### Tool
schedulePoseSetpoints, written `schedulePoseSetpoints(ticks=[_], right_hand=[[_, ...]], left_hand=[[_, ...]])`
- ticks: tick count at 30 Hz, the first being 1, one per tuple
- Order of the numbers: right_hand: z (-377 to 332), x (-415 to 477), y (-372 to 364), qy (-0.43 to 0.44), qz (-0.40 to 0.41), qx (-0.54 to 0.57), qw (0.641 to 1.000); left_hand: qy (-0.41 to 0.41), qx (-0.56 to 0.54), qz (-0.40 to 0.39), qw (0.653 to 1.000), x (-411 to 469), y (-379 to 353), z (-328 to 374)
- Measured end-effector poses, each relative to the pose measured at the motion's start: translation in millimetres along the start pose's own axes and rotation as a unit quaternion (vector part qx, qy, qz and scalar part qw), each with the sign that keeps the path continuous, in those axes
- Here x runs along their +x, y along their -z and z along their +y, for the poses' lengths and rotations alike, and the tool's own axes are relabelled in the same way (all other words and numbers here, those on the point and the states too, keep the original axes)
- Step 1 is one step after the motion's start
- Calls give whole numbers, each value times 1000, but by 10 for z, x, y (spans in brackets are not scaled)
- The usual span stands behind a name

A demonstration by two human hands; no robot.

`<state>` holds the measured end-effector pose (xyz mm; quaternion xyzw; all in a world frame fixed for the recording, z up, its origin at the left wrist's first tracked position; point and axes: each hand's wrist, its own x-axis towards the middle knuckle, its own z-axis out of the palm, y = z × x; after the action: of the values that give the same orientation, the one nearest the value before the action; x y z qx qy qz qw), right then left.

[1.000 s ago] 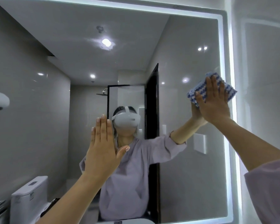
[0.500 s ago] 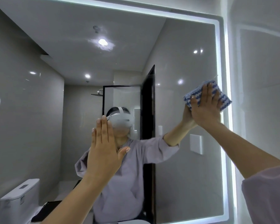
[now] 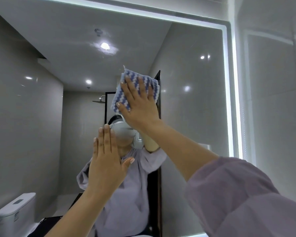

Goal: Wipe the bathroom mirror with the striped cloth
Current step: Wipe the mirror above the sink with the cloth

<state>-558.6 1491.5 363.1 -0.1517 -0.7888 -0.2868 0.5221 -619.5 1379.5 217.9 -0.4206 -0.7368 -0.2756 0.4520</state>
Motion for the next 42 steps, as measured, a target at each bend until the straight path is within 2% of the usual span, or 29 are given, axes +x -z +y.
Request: schedulePoseSetpoints(ticks=[14,18,29,35,42], right_hand=[[207,60,47,55,2,-38,998],[379,79,67,44,2,-50,998],[1408,-169,229,-116,3,-44,992],[2071,-608,311,-253,2,-23,967],[2353,-978,357,-323,-14,22,946]], left_hand=[[2,9,-13,1000,10,-12,-14],[-3,4,-13,1000,12,-8,-19],[-14,2,-9,1000,-4,-4,-29],[-11,8,-10,1000,-11,-36,-39],[-20,-8,4,1000,4,-70,-46]])
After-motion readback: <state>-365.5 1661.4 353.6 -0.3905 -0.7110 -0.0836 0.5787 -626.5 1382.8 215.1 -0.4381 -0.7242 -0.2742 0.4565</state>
